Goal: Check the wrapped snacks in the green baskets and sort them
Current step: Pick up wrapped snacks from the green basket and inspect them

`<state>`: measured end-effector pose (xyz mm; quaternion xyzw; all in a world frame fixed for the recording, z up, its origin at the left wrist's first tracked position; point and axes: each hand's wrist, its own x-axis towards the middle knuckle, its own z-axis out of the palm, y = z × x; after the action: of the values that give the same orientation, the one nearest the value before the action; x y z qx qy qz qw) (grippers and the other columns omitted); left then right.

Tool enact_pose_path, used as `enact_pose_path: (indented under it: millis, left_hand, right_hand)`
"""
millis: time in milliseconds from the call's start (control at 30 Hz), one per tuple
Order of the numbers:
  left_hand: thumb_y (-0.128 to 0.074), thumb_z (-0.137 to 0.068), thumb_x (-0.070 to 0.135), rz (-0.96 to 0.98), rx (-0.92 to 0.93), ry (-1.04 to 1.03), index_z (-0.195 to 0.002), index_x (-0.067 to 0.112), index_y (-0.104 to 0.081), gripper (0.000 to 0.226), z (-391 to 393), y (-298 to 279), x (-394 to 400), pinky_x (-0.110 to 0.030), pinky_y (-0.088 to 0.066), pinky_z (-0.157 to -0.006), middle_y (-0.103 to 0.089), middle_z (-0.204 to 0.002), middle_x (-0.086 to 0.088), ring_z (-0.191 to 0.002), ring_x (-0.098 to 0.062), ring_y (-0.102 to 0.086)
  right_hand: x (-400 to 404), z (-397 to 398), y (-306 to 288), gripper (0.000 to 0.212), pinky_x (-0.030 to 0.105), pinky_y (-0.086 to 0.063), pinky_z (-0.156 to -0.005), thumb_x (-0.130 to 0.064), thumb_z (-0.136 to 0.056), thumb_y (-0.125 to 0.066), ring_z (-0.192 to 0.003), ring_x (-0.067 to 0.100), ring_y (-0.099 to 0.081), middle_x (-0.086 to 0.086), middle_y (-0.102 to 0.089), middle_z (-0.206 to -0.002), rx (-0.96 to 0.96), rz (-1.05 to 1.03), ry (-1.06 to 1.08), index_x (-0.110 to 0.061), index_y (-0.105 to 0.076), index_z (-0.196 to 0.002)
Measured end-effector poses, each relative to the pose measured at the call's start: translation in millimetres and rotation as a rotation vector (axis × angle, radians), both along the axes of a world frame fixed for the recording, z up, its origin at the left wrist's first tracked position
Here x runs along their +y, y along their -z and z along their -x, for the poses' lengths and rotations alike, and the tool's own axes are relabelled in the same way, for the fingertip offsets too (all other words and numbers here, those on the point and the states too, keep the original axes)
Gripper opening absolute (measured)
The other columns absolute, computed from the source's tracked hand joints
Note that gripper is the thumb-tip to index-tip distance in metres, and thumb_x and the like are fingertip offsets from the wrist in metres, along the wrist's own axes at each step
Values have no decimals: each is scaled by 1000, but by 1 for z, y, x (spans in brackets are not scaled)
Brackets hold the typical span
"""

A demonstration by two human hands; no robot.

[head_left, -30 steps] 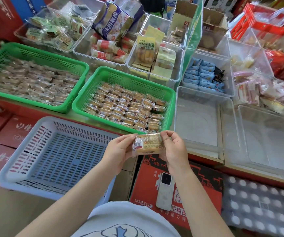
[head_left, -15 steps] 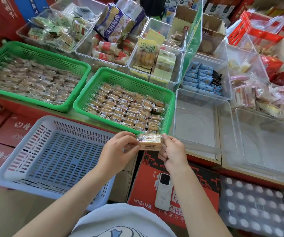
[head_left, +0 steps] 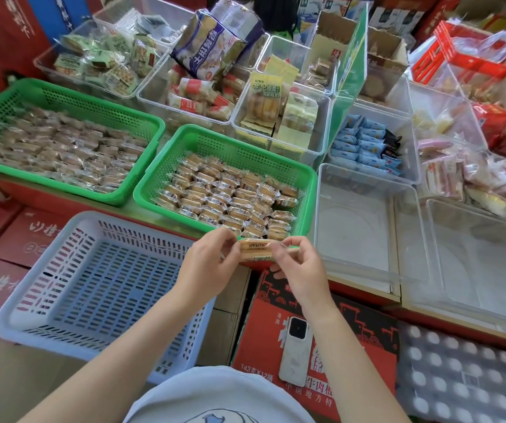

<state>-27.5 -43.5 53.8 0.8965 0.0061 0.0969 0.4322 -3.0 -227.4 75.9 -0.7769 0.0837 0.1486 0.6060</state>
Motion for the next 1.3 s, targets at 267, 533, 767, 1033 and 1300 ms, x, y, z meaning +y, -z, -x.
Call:
enact_pose_path:
  millis: [267,533,767,1033,1300]
  left_hand:
    - [-64,-98,15,292,227,-99,-90,19,-65,10,-17,5,-3,-46,-60,-73,-69,-85,0,-80,-23,-70]
    - [-69,-95,17,658,414,-185,-87,1,-62,18,-56,12,-13,-35,-63,-78,-71,-73,1,-83,-17,-74]
    - [-58,-101,39,341,496,-140,-95,16,-60,23,-122,48,-23,-41,-57,-82,-65,-91,0,-92,-25,-67]
    - [-40,-106,43,-494,488,338,-156,26,-31,54,-171,97,-46,-44,-12,-125,-7,-170,-1,-157,-23,-2]
    - [-19,-101,65,-664,528,419,-160,41,-11,64,-189,127,-47,-53,4,-124,11,-170,-1,-155,-26,18]
  right_hand:
    - [-12,-24,5,13,34,-57,-77,-24,-92,-72,-86,24,-68,11,-73,-89,52,18,50,-11,-71,-89]
    - [-37,-63,9,22,43,-52,-99,-21,-80,-78,-104,30,-70,11,-74,-99,311,-259,-123,-10,-62,-90]
    - [-42,-117,24,16,30,-49,-68,-25,-86,-73,-71,14,-59,-1,-67,-80,58,341,-22,-15,-61,-84]
    - [-38,-194,58,23,31,-35,-59,-32,-85,-68,-76,23,-55,3,-60,-85,-110,723,-44,-14,-54,-82]
    - [-11,-221,96,23,37,-43,-79,-30,-90,-64,-96,33,-51,13,-50,-106,-140,912,-210,-11,-52,-95]
